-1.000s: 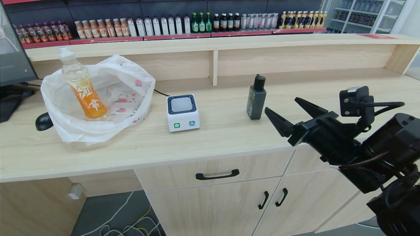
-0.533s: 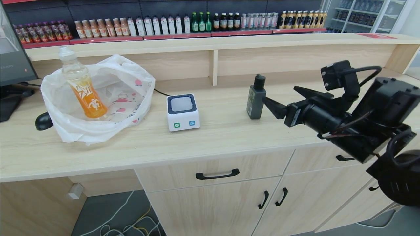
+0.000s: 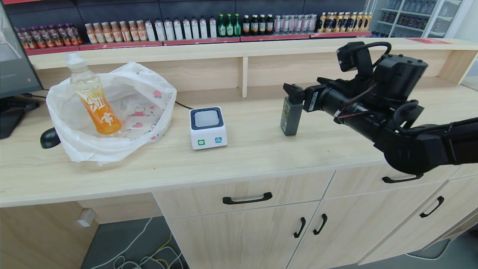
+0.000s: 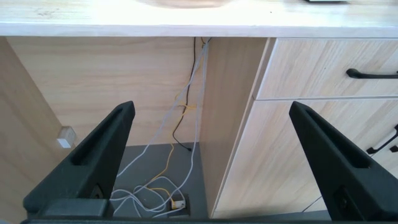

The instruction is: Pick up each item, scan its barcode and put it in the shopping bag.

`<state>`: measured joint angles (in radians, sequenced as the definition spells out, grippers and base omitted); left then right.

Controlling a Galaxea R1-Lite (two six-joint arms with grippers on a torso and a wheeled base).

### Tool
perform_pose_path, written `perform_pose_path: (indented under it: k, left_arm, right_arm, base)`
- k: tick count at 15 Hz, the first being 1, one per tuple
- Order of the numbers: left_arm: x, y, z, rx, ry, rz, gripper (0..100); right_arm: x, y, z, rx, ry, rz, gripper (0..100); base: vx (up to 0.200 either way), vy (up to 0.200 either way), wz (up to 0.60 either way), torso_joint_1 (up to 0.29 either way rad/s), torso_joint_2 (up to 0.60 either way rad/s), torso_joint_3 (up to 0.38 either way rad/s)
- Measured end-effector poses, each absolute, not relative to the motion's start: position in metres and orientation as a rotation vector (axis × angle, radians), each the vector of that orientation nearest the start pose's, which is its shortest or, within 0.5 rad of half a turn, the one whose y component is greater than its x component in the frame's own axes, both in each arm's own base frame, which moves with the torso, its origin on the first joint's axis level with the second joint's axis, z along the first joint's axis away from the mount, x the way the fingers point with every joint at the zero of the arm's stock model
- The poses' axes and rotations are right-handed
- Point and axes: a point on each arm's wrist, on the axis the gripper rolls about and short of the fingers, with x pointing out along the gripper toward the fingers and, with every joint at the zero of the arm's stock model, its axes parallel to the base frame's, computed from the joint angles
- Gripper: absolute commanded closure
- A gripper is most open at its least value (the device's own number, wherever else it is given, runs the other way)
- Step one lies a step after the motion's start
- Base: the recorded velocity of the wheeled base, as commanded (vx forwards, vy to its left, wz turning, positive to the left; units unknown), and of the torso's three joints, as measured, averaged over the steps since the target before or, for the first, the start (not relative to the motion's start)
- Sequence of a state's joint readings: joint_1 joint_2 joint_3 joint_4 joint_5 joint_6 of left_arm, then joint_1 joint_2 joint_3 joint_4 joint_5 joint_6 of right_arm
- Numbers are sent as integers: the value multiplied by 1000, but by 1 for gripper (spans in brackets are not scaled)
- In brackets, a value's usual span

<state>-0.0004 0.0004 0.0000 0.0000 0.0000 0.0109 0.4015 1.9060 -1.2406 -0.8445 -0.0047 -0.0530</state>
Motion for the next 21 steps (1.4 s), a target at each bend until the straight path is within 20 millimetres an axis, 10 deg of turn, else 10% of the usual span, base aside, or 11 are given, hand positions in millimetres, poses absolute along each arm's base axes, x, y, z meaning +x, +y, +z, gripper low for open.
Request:
perform_pose_path:
  k: [7,21]
  left_arm:
    - [-23,0,75,11,1,0,0]
    - [-23,0,75,10,1,0,0]
  right_arm:
    - [401,157,226,-27,-165,350,0]
    - [421,159,187,-37,-88,340,0]
  base:
    - [0,0,0,0,0,0]
    - [0,0,0,0,0,0]
